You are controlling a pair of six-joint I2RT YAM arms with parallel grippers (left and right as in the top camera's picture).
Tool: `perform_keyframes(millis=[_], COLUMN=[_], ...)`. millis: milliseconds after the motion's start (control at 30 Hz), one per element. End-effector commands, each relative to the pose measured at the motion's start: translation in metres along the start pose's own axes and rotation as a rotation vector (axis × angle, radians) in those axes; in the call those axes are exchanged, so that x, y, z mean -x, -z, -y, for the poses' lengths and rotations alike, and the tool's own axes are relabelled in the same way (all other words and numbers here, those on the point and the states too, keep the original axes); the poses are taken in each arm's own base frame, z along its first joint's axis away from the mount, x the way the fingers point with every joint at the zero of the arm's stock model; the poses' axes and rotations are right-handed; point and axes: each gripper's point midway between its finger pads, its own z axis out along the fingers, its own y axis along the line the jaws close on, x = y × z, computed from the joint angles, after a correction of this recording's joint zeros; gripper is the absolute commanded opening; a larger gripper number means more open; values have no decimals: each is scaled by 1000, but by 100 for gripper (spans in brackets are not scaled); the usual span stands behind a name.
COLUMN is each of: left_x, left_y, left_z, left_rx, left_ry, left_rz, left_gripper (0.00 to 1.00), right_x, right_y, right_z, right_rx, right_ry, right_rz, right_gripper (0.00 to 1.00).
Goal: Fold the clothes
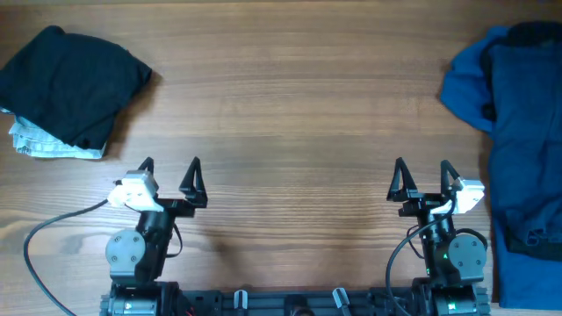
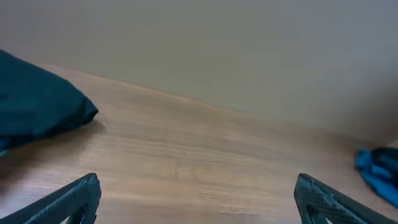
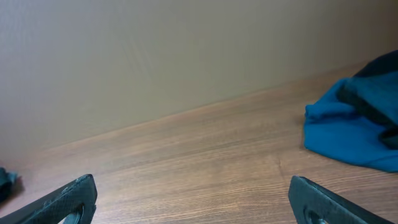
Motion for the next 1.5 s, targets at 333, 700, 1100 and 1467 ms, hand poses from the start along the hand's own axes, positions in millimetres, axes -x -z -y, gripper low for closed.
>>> perform_keyframes(millis=[333, 700, 1100, 1467], left_x=[-34, -28, -28, -28], left_y=[7, 8, 8, 8], left_z=[-14, -12, -12, -12], left_rx=[28, 22, 22, 22], left_ry=[-223, -250, -250, -250], left_rz=[-31, -3, -3, -3], left_gripper=[100, 100, 100, 100], right_x=[0, 0, 0, 0], right_y=[0, 0, 0, 0], right_z=[-3, -3, -3, -3], right_rx=[15, 15, 15, 15], right_ry=[17, 17, 17, 17], right_rz=[1, 1, 1, 0], right_gripper=[99, 100, 100, 100])
